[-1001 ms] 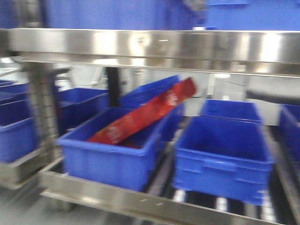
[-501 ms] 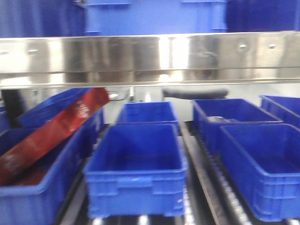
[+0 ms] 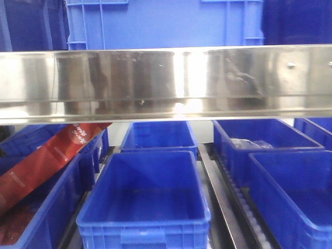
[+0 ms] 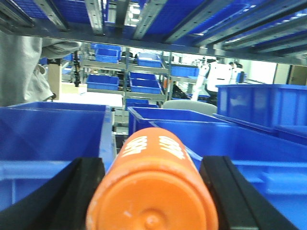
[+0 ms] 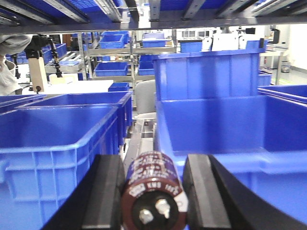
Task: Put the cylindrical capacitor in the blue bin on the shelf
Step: 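Extend both grippers over the blue bins on the shelf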
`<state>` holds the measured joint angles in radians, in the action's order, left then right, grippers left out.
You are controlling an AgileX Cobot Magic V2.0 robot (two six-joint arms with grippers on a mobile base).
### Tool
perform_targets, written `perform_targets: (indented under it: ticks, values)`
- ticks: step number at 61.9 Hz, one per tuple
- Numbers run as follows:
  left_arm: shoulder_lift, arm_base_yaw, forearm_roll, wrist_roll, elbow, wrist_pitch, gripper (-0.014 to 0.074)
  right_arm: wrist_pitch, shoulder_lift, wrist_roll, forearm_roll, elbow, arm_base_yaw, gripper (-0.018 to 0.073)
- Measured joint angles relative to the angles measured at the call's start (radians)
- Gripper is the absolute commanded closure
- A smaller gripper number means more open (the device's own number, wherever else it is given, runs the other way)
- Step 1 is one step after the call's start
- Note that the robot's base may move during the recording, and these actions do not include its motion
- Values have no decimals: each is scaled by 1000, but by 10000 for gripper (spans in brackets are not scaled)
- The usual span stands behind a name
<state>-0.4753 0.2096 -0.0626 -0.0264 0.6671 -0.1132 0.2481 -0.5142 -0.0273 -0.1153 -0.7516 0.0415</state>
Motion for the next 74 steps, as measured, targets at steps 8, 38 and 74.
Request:
perform_targets:
  ticks: [8, 38, 74]
  values:
    - [0, 0, 0, 0, 0, 0, 707, 0, 0, 0, 0, 0, 0, 724]
    - [0, 0, 0, 0, 0, 0, 707, 0, 0, 0, 0, 0, 0, 724]
    - [0, 0, 0, 0, 0, 0, 707, 0, 0, 0, 0, 0, 0, 724]
